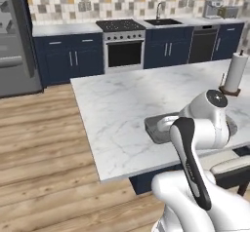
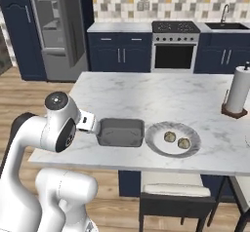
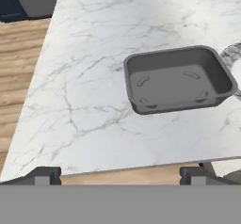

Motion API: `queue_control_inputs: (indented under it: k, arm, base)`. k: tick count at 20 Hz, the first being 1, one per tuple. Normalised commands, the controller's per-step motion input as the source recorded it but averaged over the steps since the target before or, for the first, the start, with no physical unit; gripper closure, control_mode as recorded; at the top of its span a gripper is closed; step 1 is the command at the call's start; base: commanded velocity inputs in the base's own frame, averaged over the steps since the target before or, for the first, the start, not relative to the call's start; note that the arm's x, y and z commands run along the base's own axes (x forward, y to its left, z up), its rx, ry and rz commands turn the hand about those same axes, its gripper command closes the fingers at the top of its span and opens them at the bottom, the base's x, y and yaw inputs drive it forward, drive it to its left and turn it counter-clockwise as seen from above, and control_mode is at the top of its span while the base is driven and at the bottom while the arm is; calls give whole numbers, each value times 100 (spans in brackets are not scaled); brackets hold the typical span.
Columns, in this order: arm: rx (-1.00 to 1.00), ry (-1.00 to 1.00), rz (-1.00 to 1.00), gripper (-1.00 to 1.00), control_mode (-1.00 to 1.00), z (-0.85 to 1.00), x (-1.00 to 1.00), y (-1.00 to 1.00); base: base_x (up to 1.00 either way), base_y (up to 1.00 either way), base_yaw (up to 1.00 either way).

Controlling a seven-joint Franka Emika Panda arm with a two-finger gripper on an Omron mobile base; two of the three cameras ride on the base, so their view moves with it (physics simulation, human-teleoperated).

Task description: Place two dumplings into each of the tupperware containers and then place the containers in the fridge.

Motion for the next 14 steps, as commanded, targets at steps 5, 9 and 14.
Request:
queue_control_inputs:
  k: [5,9,14]
  arm:
    - [0,0,0,-100,100,0,0,0]
    - [0,0,0,-100,100,0,0,0]
    - [0,0,0,-100,100,0,0,0]
  base:
    - [6,-28,19]
    - [0,-44,16]
    - [4,-52,12]
